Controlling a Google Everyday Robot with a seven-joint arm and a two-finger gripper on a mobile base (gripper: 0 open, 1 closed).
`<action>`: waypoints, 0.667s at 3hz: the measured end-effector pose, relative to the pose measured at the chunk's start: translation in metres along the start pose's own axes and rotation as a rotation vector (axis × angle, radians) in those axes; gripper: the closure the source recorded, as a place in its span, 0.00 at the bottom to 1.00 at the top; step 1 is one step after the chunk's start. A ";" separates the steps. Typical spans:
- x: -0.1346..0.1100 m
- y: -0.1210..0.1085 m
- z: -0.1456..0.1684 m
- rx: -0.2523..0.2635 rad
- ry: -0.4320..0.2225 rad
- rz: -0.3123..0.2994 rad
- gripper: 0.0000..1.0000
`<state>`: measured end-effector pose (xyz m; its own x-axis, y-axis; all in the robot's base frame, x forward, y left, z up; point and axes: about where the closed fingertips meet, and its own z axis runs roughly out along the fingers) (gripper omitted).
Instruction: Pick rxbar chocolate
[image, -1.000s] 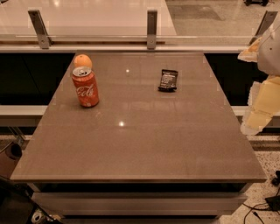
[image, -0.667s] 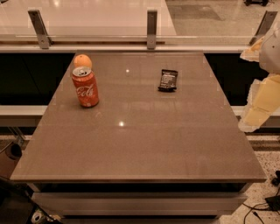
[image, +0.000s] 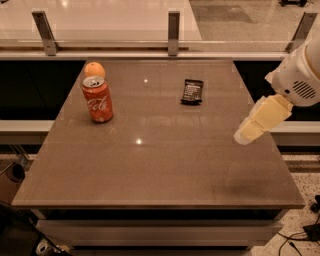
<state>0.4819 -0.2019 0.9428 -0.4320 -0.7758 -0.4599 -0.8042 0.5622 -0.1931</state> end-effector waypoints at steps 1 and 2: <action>-0.018 -0.004 0.039 0.041 -0.056 0.144 0.00; -0.037 -0.010 0.074 0.093 -0.114 0.272 0.00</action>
Offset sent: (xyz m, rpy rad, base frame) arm 0.1028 0.0647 -0.0665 0.3347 -0.1286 -0.5258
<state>0.5359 -0.1581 0.8976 -0.5733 -0.5592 -0.5988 -0.6223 0.7726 -0.1258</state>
